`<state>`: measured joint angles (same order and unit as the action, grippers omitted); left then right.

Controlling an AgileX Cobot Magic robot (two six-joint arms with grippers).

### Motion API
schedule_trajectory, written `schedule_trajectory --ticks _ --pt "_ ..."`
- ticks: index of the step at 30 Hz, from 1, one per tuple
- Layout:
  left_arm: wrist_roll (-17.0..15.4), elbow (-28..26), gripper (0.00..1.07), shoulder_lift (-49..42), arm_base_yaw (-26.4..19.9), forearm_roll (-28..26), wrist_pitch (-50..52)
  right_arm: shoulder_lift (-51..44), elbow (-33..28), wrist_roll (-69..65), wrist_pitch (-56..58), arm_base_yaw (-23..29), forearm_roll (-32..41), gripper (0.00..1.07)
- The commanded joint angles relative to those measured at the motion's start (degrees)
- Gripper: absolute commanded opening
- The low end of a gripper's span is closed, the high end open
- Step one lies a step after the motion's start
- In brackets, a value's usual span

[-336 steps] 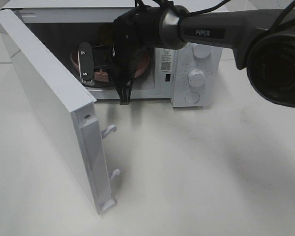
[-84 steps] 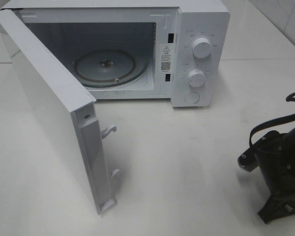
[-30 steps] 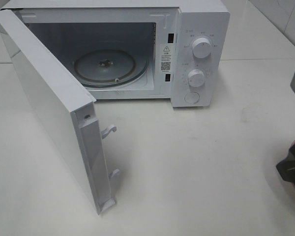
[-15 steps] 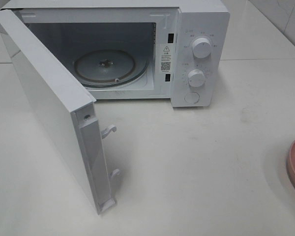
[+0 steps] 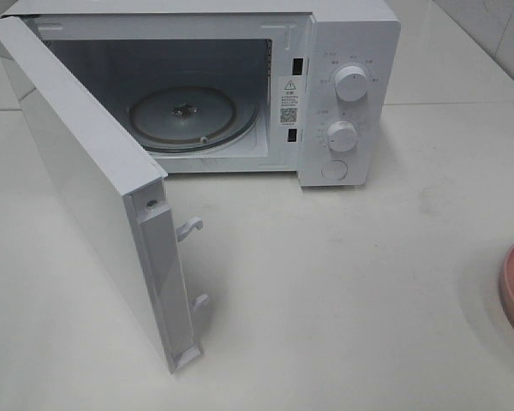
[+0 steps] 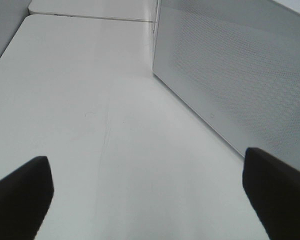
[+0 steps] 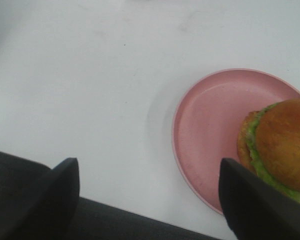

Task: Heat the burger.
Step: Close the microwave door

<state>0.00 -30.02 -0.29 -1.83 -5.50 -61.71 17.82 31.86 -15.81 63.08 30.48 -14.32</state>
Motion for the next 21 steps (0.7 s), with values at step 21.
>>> schedule_trajectory --ticks 21 --pt "-0.46 0.17 0.97 -0.23 -0.11 0.00 0.52 -19.71 -3.32 10.49 -6.02 -17.76 6.07 0.75"
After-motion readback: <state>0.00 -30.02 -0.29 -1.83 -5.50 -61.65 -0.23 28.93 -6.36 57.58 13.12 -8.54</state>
